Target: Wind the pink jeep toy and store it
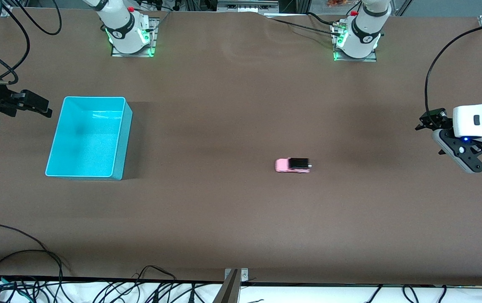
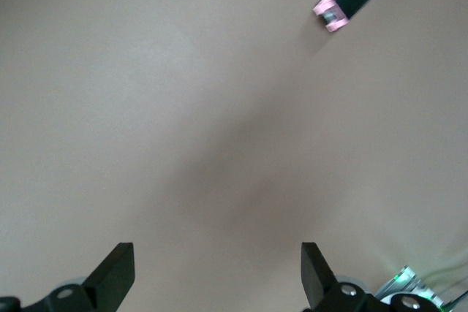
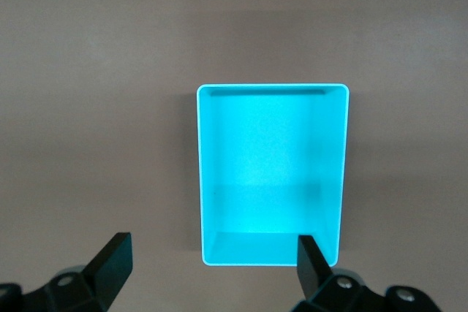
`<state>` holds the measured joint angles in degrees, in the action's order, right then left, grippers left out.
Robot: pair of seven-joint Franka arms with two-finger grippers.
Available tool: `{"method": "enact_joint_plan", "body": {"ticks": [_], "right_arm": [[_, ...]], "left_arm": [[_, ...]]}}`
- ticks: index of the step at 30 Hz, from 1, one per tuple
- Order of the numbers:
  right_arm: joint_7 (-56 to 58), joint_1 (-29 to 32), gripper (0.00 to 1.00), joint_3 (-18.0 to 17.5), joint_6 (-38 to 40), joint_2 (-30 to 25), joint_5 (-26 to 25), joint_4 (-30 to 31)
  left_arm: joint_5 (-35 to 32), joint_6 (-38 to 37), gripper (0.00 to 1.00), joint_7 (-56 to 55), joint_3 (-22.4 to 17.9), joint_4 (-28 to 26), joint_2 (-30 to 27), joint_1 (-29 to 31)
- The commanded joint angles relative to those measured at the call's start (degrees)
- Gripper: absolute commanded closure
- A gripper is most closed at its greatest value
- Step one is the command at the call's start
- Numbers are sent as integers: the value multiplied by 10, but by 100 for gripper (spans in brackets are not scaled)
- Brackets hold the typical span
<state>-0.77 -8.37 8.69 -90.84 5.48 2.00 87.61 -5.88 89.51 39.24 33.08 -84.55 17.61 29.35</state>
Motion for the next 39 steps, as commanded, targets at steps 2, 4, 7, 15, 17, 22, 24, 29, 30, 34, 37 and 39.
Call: {"method": "enact_joint_plan", "body": {"ticks": [2, 4, 7, 15, 17, 22, 24, 29, 30, 34, 37, 39], "right_arm": [[6, 1, 0, 0, 7, 1, -3, -7], [6, 1, 0, 0, 7, 1, -3, -6], [6, 1, 0, 0, 7, 1, -3, -6], [6, 1, 0, 0, 7, 1, -3, -7], [6, 1, 0, 0, 7, 1, -3, -6], [6, 1, 0, 0, 7, 1, -3, -6], [6, 1, 0, 0, 7, 1, -3, -6], [4, 1, 0, 0, 7, 1, -3, -6], [5, 1, 0, 0, 7, 1, -3, -7], [5, 2, 0, 0, 7, 1, -3, -6], [5, 2, 0, 1, 6, 1, -5, -6], [5, 3, 0, 1, 7, 3, -5, -6]], "left_arm": [[-2, -19, 0, -52, 19, 8, -33, 3], [-3, -18, 0, -55, 17, 12, -49, 3], [-3, -19, 0, -71, 15, 7, -72, -9], [2, -21, 0, -106, -93, -5, -116, -127], [23, -21, 0, -129, -126, -7, -122, -158], [78, -20, 0, -189, -174, -27, -133, -185], [83, -20, 0, -203, -181, -27, -134, -189], [77, -21, 0, -218, -229, -27, -142, -236], [77, -21, 0, -218, -232, -27, -142, -238], [77, -21, 0, -218, -235, -27, -142, -241], [76, -21, 0, -221, -235, -28, -144, -241], [75, -21, 0, -233, -235, -29, -145, -244]]}}
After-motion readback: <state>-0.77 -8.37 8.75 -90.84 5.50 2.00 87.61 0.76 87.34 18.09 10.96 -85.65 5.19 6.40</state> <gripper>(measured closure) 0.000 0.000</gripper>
